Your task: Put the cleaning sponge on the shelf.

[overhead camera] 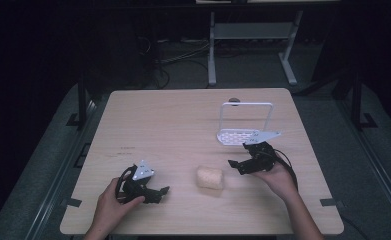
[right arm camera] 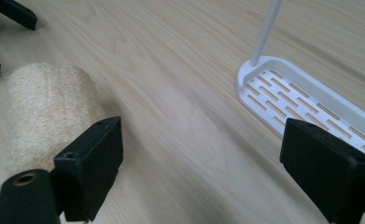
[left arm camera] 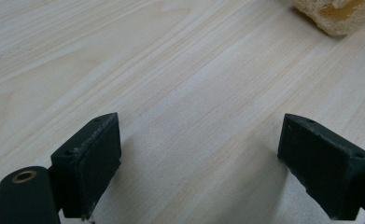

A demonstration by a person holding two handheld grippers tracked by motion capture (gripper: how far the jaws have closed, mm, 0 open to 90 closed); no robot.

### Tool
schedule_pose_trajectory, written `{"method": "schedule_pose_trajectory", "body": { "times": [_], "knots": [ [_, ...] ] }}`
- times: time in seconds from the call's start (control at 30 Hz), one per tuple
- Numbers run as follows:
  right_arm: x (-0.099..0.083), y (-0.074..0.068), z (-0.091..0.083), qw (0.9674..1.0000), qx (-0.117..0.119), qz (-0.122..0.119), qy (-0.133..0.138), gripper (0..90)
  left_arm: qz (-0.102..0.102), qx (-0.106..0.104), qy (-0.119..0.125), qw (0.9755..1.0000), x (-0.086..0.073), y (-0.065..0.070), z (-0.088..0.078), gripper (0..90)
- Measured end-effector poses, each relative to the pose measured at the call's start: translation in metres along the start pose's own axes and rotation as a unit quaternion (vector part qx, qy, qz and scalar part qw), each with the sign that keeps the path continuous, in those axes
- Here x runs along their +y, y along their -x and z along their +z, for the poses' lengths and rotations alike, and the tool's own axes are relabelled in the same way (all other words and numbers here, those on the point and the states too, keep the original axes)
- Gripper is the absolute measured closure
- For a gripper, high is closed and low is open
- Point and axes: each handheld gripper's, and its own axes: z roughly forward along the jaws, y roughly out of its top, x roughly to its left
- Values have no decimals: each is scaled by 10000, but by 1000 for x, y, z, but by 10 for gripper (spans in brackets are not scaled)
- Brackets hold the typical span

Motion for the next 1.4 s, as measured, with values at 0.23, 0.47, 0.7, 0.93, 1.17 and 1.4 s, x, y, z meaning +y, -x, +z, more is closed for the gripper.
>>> {"method": "schedule_pose_trajectory", "body": {
  "times": [0.23, 0.47, 0.7, 0.93, 1.17, 1.4],
  "knots": [
    [0, -4, 0, 9999, 145, -64, 1, 132, -1, 1, -2, 10000, 0, 0, 0, 128],
    [2, -12, -1, 9991, 392, -177, 54, 132, 0, 2, -4, 10000, 0, 0, 0, 127],
    [4, -24, 2, 9973, 646, -361, 8, 132, -20, -4, 3, 10000, 0, 0, 0, 127],
    [7, -34, 5, 9952, 837, -509, -25, 132, -29, 0, 12, 10000, 0, 0, 0, 127],
    [9, -42, 10, 9932, 1021, -553, -43, 132, -29, -1, 12, 10000, 0, 0, 0, 128],
    [12, -44, 14, 9912, 1177, -601, -45, 132, -30, -1, 14, 10000, 0, 0, 0, 128]
  ]
}}
